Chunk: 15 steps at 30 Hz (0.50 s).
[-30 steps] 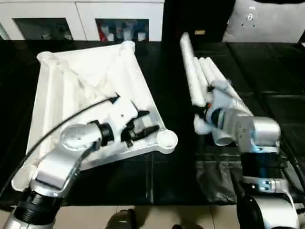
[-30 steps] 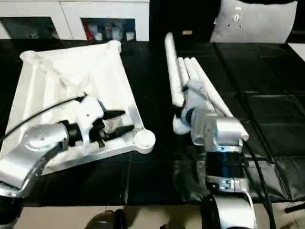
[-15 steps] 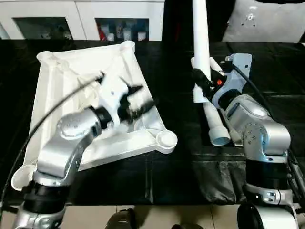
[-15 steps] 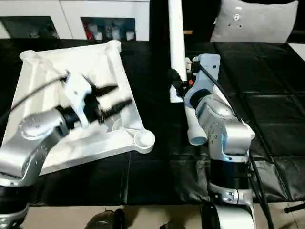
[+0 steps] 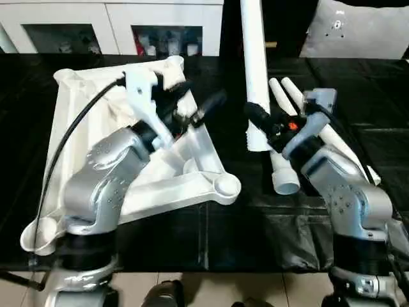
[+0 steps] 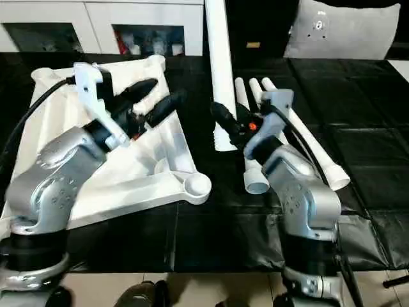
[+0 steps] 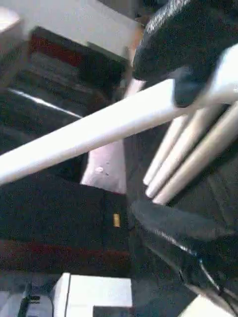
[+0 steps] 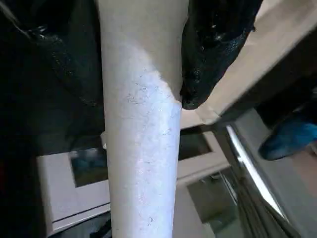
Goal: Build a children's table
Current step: Pick table leg
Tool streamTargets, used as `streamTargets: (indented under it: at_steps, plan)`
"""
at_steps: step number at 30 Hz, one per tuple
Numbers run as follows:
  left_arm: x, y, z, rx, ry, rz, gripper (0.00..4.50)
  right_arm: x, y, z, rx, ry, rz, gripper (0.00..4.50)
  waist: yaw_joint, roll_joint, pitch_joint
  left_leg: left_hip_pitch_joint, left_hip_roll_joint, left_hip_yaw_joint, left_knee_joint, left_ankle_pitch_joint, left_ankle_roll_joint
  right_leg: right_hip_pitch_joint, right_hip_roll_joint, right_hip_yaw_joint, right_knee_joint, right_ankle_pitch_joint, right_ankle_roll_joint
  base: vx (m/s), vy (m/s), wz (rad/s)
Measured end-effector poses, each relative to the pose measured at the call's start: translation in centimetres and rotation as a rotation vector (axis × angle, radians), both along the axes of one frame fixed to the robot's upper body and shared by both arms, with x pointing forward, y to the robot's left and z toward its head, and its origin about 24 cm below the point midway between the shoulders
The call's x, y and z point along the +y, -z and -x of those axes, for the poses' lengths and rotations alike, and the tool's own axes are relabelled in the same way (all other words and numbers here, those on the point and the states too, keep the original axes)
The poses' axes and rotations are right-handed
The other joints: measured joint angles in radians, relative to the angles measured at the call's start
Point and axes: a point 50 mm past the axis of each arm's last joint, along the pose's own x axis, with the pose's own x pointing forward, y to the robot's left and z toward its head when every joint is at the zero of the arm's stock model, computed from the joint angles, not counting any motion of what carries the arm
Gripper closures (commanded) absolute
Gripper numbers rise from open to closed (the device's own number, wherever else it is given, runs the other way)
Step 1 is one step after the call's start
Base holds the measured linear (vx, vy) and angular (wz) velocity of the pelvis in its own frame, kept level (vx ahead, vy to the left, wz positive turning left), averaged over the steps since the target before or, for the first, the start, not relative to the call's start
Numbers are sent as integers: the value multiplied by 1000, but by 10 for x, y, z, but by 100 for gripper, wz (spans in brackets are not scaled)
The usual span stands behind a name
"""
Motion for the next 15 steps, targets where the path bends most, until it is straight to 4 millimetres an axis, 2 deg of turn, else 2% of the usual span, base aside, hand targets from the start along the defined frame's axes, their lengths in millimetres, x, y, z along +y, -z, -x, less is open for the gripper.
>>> streamTargets:
  at_steps: [5, 10, 15]
  plan:
    - [-3, 2, -2, 29, 3, 32, 0, -2, 1, 4, -33, -21, -26, 259, 3, 0, 0, 0, 0, 0, 2, 1, 2, 0, 0, 0, 0, 2, 1, 0, 0, 0]
    - [-9, 5, -1, 70, 33, 102, 0, 2, 8, 11, -43, -59, -30, 259, 15, 5, -3, -2, 0, 0, 5, 0, 4, 0, 0, 0, 0, 3, 2, 0, 0, 0]
    - [-12, 8, 2, 108, 85, 174, 0, 10, 4, 13, -81, -94, -34, 259, 20, 7, -5, -3, 1, 0, 8, 1, 5, 0, 0, 0, 1, 6, 2, 0, 0, 0]
